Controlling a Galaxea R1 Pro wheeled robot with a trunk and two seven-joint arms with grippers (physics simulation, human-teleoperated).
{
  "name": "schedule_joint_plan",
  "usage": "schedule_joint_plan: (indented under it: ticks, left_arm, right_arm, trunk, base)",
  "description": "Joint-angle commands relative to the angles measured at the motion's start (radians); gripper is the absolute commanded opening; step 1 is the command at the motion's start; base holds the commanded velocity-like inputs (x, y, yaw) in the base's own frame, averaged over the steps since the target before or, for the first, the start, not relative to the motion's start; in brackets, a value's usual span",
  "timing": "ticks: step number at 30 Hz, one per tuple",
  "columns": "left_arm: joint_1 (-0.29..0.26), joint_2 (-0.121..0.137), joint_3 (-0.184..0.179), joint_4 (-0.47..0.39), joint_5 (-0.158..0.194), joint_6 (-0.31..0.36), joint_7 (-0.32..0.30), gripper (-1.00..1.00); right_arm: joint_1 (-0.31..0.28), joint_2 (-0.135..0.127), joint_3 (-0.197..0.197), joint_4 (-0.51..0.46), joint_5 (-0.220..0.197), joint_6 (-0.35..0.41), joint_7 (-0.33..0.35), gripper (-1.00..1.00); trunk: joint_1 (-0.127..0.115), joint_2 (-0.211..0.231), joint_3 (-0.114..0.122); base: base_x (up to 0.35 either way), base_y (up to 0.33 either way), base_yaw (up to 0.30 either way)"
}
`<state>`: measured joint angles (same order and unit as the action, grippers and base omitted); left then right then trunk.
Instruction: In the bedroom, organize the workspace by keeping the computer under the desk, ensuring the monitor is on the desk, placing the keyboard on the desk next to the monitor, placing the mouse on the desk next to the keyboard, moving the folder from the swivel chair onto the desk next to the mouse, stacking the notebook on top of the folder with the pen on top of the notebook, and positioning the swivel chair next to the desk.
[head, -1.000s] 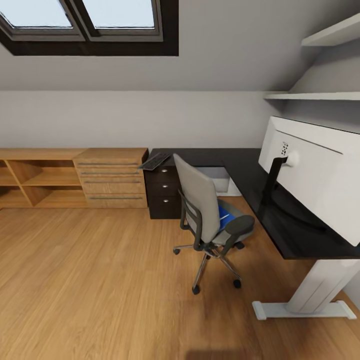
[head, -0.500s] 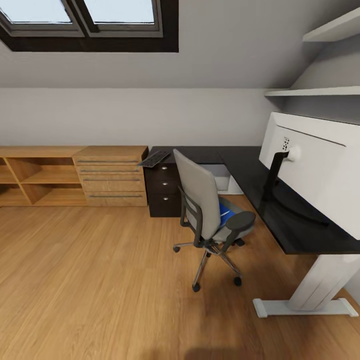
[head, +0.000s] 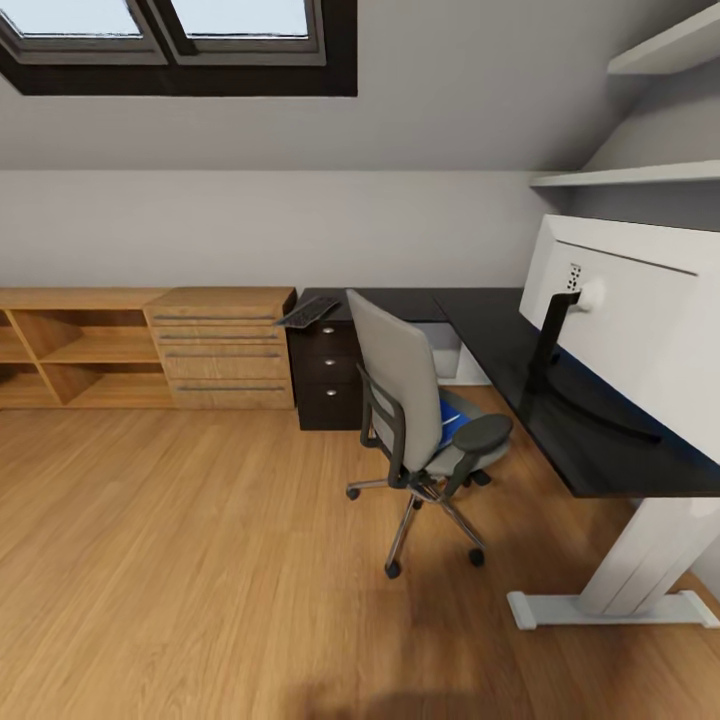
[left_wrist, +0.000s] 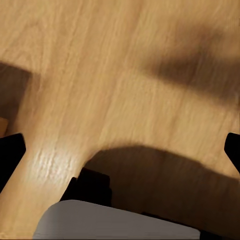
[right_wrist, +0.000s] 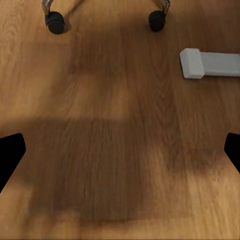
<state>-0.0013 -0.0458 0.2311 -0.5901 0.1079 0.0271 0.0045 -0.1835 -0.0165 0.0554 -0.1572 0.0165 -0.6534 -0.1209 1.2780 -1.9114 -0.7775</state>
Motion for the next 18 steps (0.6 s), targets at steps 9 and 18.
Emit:
schedule_joint_plan:
  ticks: [9, 18]
  left_arm:
    - [0.0, 0.001, -0.002, -0.005, 0.011, 0.004, 0.003, 1.0]
    - [0.0, -0.033, -0.005, -0.365, 0.012, 0.236, 0.003, 1.0]
  right_arm:
    - [-0.001, 0.001, 0.008, -0.004, 0.003, -0.005, -0.007, 1.0]
    - [-0.094, 0.002, 0.009, -0.119, 0.0, 0.121, -0.021, 1.0]
  trunk:
    - [0.034, -0.064, -0.029]
    - [0.069, -0.127, -0.057]
  base:
    - [0.0, 0.0, 0.0]
    - [0.0, 0.0, 0.0]
